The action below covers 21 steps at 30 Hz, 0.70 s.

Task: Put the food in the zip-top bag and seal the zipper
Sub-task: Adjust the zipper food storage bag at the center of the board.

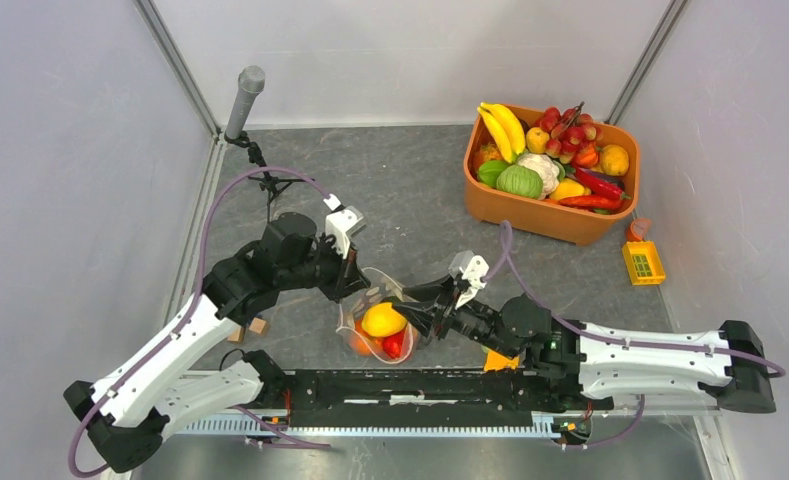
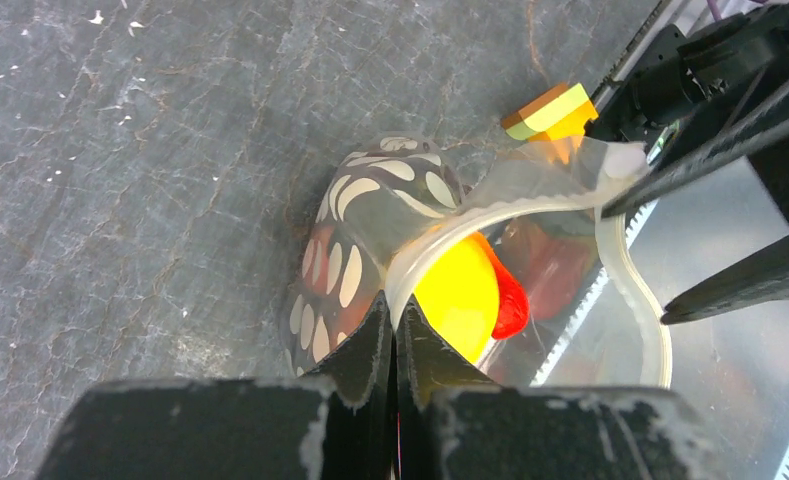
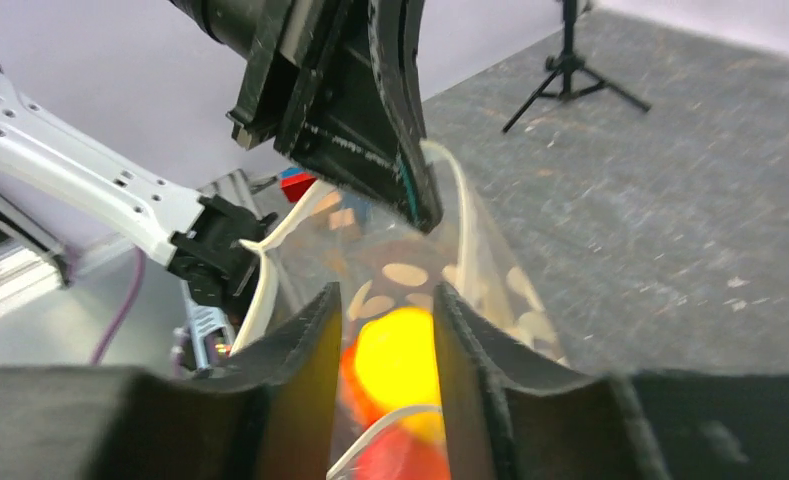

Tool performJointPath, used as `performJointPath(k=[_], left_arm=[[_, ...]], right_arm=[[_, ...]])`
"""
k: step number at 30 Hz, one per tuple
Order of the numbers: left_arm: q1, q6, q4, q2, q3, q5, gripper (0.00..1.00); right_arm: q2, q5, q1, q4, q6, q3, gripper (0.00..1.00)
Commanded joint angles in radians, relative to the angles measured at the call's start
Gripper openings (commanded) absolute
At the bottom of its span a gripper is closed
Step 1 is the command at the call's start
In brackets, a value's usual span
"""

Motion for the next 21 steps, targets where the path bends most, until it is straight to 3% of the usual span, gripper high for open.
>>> performJointPath(k=[1, 5, 8, 10, 13, 17, 21], left_arm=[[0.002, 0.073, 0.053, 0.022, 0.021, 0.055, 0.02], [0.002, 0.090, 0.080, 0.039, 0.012, -0.009, 0.02], [0.002, 0.112, 0.058, 0.057, 0.061, 0.009, 0.02], [0.002, 0.129, 0.035, 0.064, 0.094, -0.011, 0.02], [0.002, 0.128, 0.044, 0.061, 0.092, -0.043, 0.02], [0.002, 0.109, 0.075, 0.071, 0.066, -0.076, 0.02], [0.002, 0.093, 0.102, 0.077, 0.049, -0.118, 0.02]], right_arm=[[-0.056, 0.047, 0.003, -0.098, -0.168, 0.070, 0.49], [-0.159, 0.097, 0.000, -0.139, -0.300, 0.056, 0.65], [-0.191, 0.242, -0.033, -0.210, -0.424, 0.083, 0.67], [-0.186, 0.267, -0.122, -0.273, -0.447, 0.106, 0.66], [-0.179, 0.101, -0.410, -0.340, -0.367, 0.110, 0.64], [-0.101, -0.441, -0.848, -0.369, -0.269, 0.104, 0.68], [-0.140, -0.647, -0.937, -0.238, -0.253, 0.003, 0.73]])
